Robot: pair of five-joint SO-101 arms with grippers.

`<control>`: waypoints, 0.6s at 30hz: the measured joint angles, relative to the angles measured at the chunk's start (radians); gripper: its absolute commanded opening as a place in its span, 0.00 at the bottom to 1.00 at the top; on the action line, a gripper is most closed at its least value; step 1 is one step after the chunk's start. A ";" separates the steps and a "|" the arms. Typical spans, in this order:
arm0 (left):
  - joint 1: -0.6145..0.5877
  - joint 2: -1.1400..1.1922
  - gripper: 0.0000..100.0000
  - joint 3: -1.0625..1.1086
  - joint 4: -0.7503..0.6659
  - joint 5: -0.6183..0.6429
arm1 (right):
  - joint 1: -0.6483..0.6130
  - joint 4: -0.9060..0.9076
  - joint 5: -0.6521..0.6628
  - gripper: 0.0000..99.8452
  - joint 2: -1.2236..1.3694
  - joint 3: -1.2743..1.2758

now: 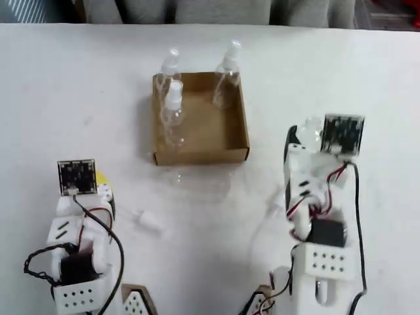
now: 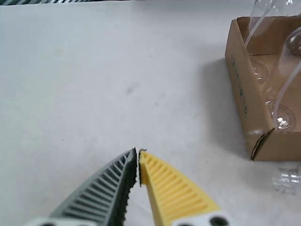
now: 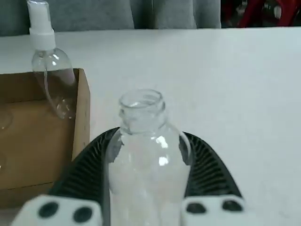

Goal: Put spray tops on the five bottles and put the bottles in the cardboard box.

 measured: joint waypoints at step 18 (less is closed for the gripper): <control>0.000 0.000 0.03 0.000 0.000 0.000 | -0.109 -0.279 -0.084 0.02 -0.548 0.440</control>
